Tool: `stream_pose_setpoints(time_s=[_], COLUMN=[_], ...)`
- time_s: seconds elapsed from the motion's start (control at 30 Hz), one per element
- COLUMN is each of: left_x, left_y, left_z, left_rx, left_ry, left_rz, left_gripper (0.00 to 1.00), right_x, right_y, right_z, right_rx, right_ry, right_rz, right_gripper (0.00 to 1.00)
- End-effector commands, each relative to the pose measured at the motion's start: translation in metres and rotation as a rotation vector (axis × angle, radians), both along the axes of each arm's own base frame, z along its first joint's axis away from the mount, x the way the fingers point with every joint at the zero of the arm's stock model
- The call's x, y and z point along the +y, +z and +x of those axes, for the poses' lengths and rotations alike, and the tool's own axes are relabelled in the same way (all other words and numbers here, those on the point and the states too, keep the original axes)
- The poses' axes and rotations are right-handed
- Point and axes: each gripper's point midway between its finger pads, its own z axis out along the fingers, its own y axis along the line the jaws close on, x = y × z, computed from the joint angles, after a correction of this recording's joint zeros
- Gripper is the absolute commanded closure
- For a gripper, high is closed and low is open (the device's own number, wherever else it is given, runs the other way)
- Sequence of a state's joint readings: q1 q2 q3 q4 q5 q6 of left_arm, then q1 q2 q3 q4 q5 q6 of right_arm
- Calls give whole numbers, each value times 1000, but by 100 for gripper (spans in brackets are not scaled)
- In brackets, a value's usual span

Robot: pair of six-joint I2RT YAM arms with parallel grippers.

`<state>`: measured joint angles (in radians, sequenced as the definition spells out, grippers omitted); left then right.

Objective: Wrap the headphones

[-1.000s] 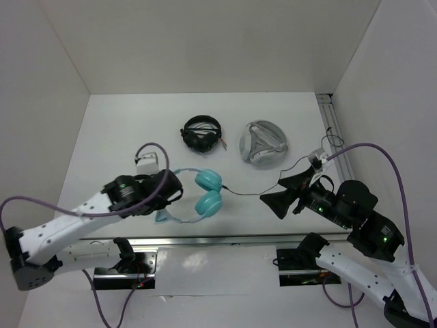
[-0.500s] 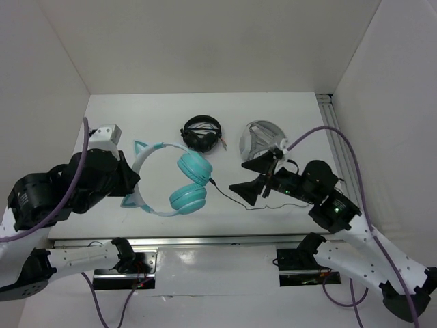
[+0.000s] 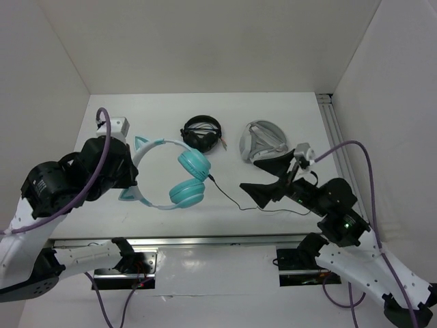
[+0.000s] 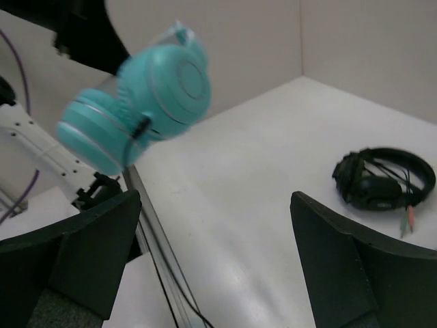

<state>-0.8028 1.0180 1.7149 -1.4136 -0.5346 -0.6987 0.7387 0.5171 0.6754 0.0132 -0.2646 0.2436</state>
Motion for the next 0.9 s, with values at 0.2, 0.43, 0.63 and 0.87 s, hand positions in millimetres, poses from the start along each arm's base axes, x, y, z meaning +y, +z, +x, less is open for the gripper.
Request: stream_pose_setpoints(time_s=[0.2,0.43,0.63,0.87], left_x=[0,-9,-2,15], left_y=[24,39,53,84], left_z=[27,29,27,19], left_rx=[-66,-78,-110,-208], left_ry=[96,50,77,146], left_rz=[-45,-82,-106,-199], left_gripper=[100,100,100,100], right_x=[21,38,42,53], right_y=[-19,-81,-91,-140], right_z=[-10,8,23,38], right_rx=[39,112,93,166], right_ry=[154,158,105,90], right_rz=[-152,-199,-153,-178], right_gripper=[3,3,8,19])
